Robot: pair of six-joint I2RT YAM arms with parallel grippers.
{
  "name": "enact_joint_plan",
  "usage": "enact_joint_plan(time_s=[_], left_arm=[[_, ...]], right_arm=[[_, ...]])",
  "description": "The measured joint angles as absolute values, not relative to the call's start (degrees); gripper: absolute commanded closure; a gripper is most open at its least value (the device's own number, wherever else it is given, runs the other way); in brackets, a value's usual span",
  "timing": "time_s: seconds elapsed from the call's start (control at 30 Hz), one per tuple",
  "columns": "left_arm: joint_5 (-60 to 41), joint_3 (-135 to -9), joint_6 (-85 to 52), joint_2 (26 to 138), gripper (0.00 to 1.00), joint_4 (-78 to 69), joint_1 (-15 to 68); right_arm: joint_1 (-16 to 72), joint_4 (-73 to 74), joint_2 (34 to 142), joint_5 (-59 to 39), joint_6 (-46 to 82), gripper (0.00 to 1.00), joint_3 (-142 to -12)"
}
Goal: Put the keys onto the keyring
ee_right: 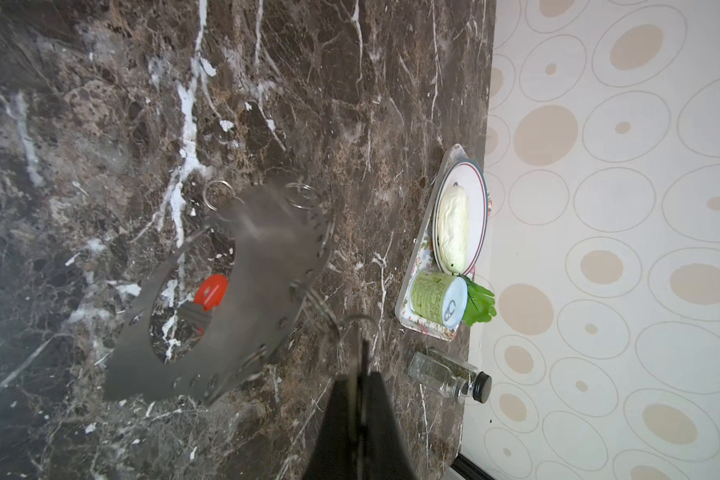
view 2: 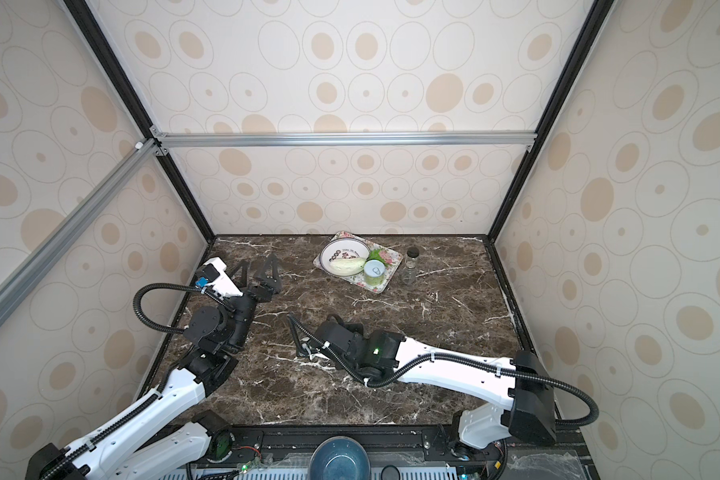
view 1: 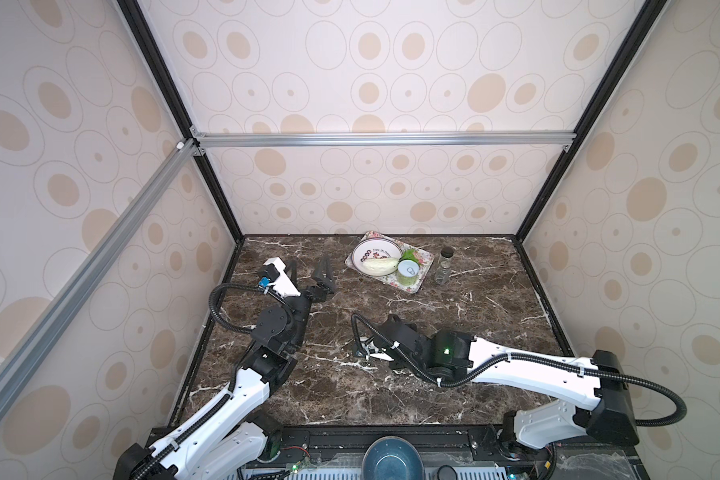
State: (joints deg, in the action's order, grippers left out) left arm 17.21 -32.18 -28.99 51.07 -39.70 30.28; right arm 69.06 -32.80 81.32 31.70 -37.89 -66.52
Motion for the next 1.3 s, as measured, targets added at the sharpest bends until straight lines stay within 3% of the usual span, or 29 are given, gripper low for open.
enact_joint_plan(time_s=[0.37, 0.97, 1.3], left_arm=[[18.0, -32.0, -29.0, 50.7, 0.0, -39.7, 30.3], [19.2, -31.4, -29.0, 50.6, 0.0, -39.9, 30.3], [22.6, -31.4, -28.9, 53.2, 0.0, -39.8, 30.3]], right_arm=[[67.5, -27.9, 80.6, 35.0, -43.2, 1.0, -65.0], [60.7, -29.2, 64.5, 39.4, -44.6, 1.0, -55.5], [60.7, -29.3, 68.1, 36.4, -45.1, 1.0, -55.5]])
